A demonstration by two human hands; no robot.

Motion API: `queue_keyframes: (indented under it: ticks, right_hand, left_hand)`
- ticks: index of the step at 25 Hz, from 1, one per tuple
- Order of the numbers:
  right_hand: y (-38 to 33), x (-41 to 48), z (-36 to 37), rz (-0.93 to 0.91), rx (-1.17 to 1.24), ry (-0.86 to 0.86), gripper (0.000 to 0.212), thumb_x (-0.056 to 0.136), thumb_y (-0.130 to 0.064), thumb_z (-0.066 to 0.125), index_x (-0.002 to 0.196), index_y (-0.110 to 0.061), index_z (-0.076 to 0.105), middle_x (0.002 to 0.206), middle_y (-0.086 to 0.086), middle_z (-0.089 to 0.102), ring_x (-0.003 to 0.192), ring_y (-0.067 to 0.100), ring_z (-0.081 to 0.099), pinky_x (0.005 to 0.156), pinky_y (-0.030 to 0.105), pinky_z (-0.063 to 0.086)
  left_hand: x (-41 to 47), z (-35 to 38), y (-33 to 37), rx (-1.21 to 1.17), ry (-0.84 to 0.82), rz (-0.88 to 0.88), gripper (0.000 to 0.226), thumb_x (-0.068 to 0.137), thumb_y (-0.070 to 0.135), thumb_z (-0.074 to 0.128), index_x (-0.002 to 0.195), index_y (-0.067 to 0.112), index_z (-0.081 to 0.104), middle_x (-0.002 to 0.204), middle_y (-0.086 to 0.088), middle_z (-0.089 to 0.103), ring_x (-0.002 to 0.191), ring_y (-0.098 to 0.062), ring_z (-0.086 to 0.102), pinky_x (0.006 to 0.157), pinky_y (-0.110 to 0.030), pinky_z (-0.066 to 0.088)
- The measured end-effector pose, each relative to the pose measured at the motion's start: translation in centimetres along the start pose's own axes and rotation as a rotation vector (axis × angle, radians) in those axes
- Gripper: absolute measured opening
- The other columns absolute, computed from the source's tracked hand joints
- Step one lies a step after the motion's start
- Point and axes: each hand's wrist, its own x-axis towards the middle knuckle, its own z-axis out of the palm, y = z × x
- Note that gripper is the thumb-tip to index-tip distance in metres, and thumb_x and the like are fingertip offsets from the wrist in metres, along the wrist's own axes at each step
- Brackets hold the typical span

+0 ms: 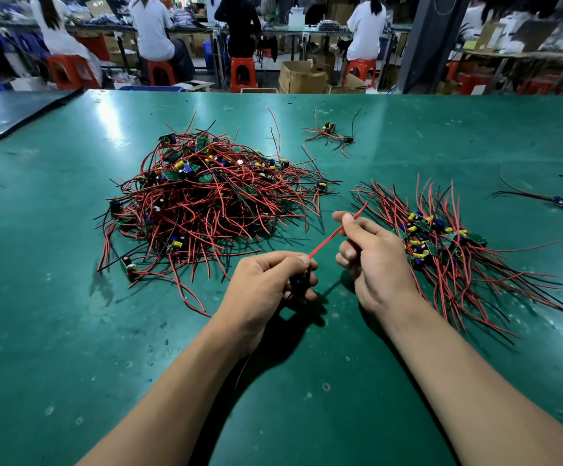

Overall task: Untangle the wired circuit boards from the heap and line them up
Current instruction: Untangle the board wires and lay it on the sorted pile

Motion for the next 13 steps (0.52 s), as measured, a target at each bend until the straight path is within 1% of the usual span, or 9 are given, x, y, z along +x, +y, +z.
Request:
queue_keyframes:
  ticks: [1, 3, 5, 7, 9, 11, 13]
  right_hand:
    - [-0.1, 0.0, 0.0, 0.018, 0.034, -0.008, 0.024, 0.102, -0.011, 0.054, 0.080, -0.006, 0.064, 0.075, 0.000, 0.059, 0.039, 0.005, 0.033, 0.040, 0.017, 0.029]
    - [-0.5, 0.0, -0.1, 0.111, 0.156, -0.040, 0.031, 0.103, -0.020, 0.050, 0.082, -0.006, 0.066, 0.063, -0.003, 0.047, 0.036, 0.004, 0.030, 0.038, 0.016, 0.027]
    - [-1.1, 0.1, -0.3, 0.227, 0.328, -0.076, 0.039, 0.103, -0.025, 0.049, 0.073, -0.007, 0.068, 0.059, -0.004, 0.044, 0.034, 0.003, 0.030, 0.036, 0.015, 0.028]
    - [-1.4, 0.2, -0.5, 0.295, 0.455, -0.114, 0.043, 0.099, -0.024, 0.052, 0.064, -0.006, 0.070, 0.058, -0.002, 0.046, 0.033, 0.004, 0.031, 0.035, 0.016, 0.029]
    - [-1.5, 0.2, -0.6, 0.300, 0.469, -0.149, 0.041, 0.096, -0.023, 0.054, 0.065, -0.005, 0.073, 0.061, -0.003, 0.045, 0.035, 0.003, 0.031, 0.036, 0.015, 0.030]
    - [-1.5, 0.3, -0.7, 0.290, 0.447, -0.143, 0.038, 0.099, -0.022, 0.052, 0.073, -0.005, 0.074, 0.065, -0.004, 0.041, 0.035, 0.002, 0.031, 0.036, 0.013, 0.030]
    - [-1.6, 0.4, -0.9, 0.282, 0.436, -0.104, 0.031, 0.102, -0.019, 0.050, 0.082, -0.005, 0.069, 0.067, -0.004, 0.041, 0.034, 0.002, 0.033, 0.037, 0.012, 0.030]
  left_hand:
    - [0.0, 0.0, 0.0, -0.006, 0.001, -0.001, 0.017, 0.093, 0.005, 0.057, 0.082, 0.002, 0.070, 0.067, -0.011, 0.063, 0.053, -0.019, 0.057, 0.051, -0.021, 0.048]
    - [-0.1, 0.0, 0.1, -0.016, -0.008, -0.007, 0.016, 0.093, 0.005, 0.057, 0.084, 0.001, 0.070, 0.068, -0.011, 0.064, 0.053, -0.020, 0.058, 0.052, -0.021, 0.049]
    - [-0.2, 0.0, 0.2, -0.013, -0.025, -0.009, 0.016, 0.093, 0.006, 0.058, 0.086, 0.000, 0.070, 0.069, -0.011, 0.065, 0.054, -0.019, 0.059, 0.053, -0.021, 0.050]
    - [-0.3, -0.1, 0.2, -0.007, -0.032, -0.010, 0.015, 0.093, 0.007, 0.058, 0.087, -0.001, 0.070, 0.070, -0.011, 0.065, 0.055, -0.019, 0.059, 0.053, -0.020, 0.050]
    - [-0.3, -0.1, 0.2, -0.012, -0.027, -0.014, 0.015, 0.093, 0.007, 0.058, 0.086, 0.000, 0.071, 0.070, -0.011, 0.066, 0.055, -0.019, 0.060, 0.054, -0.021, 0.051]
    - [-0.2, -0.2, 0.2, -0.012, -0.018, -0.014, 0.015, 0.093, 0.007, 0.059, 0.086, 0.000, 0.071, 0.070, -0.012, 0.066, 0.055, -0.019, 0.060, 0.054, -0.021, 0.051]
    - [-0.2, -0.2, 0.1, -0.014, -0.012, -0.014, 0.015, 0.092, 0.007, 0.059, 0.085, 0.000, 0.071, 0.070, -0.012, 0.066, 0.055, -0.019, 0.060, 0.054, -0.021, 0.051]
